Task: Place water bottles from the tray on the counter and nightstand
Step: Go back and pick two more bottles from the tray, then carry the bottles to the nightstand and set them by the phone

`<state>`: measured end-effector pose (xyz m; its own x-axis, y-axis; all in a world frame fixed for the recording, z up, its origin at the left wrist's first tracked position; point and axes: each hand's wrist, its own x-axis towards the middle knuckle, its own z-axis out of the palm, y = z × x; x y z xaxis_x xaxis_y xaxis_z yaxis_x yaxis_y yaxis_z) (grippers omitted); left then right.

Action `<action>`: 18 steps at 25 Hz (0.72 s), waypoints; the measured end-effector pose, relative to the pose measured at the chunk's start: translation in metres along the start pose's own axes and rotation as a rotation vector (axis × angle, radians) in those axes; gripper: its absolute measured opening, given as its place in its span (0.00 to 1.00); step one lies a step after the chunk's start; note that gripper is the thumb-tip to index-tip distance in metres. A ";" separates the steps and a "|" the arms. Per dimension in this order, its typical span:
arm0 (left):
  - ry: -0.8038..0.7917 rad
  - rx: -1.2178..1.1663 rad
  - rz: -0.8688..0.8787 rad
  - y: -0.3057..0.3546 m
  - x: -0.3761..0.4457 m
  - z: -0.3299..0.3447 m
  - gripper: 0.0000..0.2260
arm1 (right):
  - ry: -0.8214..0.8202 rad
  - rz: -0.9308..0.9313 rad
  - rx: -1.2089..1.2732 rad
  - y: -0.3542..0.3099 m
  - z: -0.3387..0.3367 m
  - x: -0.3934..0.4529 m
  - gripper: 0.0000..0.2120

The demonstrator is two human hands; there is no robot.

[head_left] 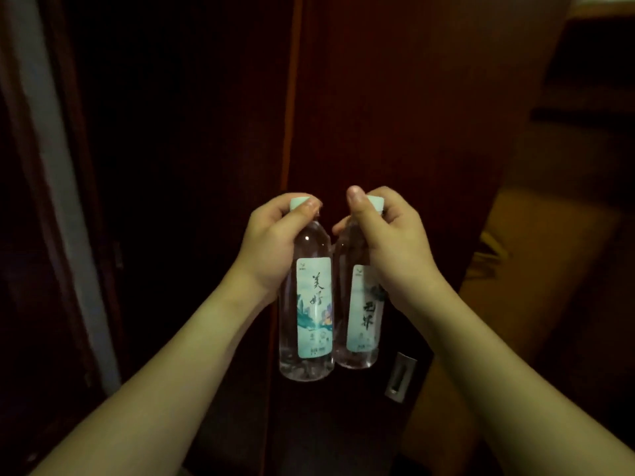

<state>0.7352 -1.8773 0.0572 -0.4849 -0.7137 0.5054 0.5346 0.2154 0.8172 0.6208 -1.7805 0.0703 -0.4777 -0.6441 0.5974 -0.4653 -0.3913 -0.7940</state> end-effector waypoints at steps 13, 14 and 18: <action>-0.700 -0.079 -0.077 -0.004 -0.123 0.313 0.05 | 0.784 0.158 -0.335 -0.087 -0.271 -0.180 0.18; -0.692 -0.071 -0.065 -0.004 -0.146 0.341 0.06 | 0.838 0.158 -0.352 -0.098 -0.293 -0.203 0.18; -0.567 0.168 0.102 0.006 -0.250 0.449 0.11 | 1.020 0.194 -0.467 -0.143 -0.380 -0.300 0.25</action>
<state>0.5484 -1.3983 0.0601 -0.7554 -0.2271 0.6147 0.5034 0.3995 0.7662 0.5475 -1.2814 0.0477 -0.8559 0.2516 0.4517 -0.4476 0.0769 -0.8909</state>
